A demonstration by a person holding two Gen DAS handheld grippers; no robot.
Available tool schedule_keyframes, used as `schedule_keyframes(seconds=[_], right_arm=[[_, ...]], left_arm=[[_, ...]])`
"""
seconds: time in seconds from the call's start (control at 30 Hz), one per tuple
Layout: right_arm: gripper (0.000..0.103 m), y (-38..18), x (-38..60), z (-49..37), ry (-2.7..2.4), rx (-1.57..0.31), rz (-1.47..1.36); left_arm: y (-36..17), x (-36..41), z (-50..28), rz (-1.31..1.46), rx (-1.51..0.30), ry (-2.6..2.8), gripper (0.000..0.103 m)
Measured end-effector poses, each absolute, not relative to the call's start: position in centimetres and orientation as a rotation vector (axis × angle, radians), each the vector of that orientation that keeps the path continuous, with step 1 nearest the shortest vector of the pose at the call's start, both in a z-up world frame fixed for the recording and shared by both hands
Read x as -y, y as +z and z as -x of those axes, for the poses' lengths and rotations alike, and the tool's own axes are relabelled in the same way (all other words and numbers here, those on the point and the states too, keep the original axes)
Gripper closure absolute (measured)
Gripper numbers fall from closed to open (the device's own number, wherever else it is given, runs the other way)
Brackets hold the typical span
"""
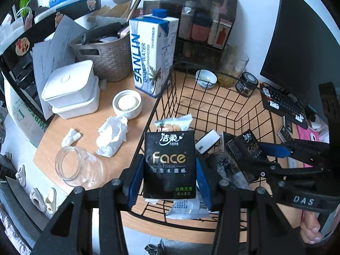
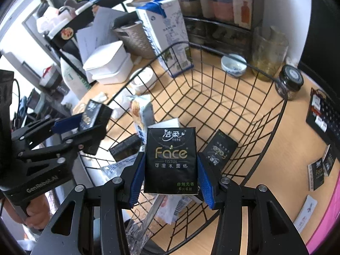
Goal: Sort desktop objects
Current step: 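Carry both Face packs over the wire basket and release them, then return both grippers over the desk toward the remaining Face packs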
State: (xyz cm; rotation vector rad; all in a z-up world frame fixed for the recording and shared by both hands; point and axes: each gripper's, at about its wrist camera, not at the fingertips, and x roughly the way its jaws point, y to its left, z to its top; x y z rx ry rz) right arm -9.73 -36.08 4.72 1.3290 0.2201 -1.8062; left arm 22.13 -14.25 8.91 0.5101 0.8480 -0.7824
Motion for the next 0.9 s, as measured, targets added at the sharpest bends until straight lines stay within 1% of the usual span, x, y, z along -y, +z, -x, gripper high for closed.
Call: schedule_keyframes(seconds=[0.27, 0.4, 0.53, 0.7, 0.73, 0.9], right_arm=[[0.055, 2.8, 36.3, 9.8, -1.797, -0.191, -1.365], [0.055, 3.1, 36.4, 9.8, -1.793, -0.187, -1.345], [0.051, 4.1, 35.2, 10.2, -1.810, -0.156, -1.326], [0.051, 5.6, 31.5, 11.4, -1.868, -0.089, -1.302], [0.051, 5.9, 30.3, 11.8, -1.881, -0.065, -1.300], [0.051, 7.1, 23.7, 13.4, -1.973, 0.022, -1.283]], left_arm=[[7.5, 13.9, -23.1, -0.491, -0.895, -0.758, 0.050], [7.6, 13.8, -23.4, -0.471, -0.915, -0.765, 0.042], [8.4, 14.5, -22.3, -0.502, -0.867, -0.696, 0.038], [10.2, 16.6, -19.3, -0.543, -0.815, -0.726, 0.035], [10.5, 17.2, -18.6, -0.551, -0.802, -0.728, 0.034], [11.7, 20.4, -13.8, -0.605, -0.739, -0.769, 0.033]])
